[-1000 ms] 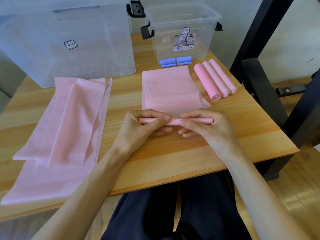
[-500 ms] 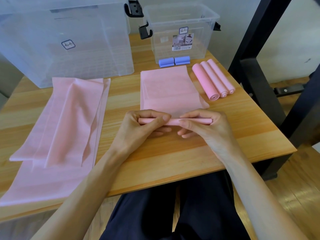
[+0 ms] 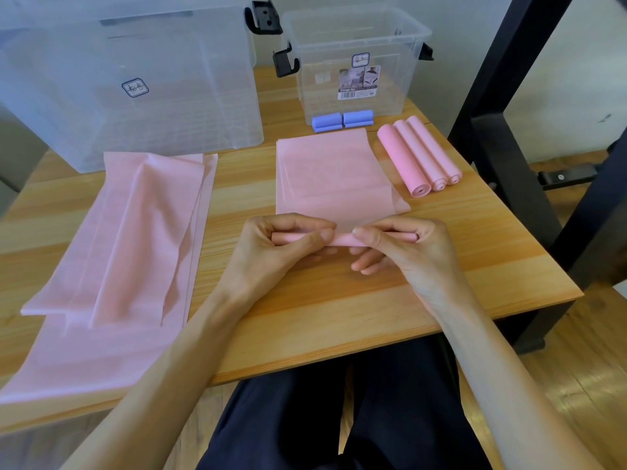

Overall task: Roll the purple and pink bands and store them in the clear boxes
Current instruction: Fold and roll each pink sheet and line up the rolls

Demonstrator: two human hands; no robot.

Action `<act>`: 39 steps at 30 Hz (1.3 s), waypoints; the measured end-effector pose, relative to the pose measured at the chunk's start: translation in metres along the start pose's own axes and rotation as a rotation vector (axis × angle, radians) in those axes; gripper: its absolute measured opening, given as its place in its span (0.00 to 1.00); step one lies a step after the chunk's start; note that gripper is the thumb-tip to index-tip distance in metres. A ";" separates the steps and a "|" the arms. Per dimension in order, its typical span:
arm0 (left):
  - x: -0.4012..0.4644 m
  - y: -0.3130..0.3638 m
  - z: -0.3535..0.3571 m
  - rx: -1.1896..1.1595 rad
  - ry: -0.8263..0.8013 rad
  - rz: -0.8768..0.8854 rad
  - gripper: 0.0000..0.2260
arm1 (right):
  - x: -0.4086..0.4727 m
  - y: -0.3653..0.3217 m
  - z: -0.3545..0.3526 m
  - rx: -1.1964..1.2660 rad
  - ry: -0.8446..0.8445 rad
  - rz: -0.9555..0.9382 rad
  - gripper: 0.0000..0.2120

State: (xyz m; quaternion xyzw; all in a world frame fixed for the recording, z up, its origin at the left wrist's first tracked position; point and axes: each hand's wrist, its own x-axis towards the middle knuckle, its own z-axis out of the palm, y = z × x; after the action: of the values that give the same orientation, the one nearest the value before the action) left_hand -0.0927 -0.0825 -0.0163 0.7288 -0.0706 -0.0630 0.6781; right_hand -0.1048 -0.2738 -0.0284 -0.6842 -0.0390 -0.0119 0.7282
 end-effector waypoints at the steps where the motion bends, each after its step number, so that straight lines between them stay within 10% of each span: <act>1: 0.000 0.000 0.000 -0.002 -0.004 0.000 0.04 | 0.000 0.000 0.000 -0.001 0.002 0.002 0.06; 39: -0.001 0.000 -0.002 -0.054 -0.023 -0.049 0.08 | -0.001 -0.001 0.000 -0.018 -0.015 0.005 0.09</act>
State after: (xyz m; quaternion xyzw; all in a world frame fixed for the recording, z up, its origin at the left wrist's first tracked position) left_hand -0.0936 -0.0801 -0.0159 0.7110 -0.0587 -0.0898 0.6950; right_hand -0.1062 -0.2742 -0.0271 -0.6909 -0.0427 -0.0050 0.7216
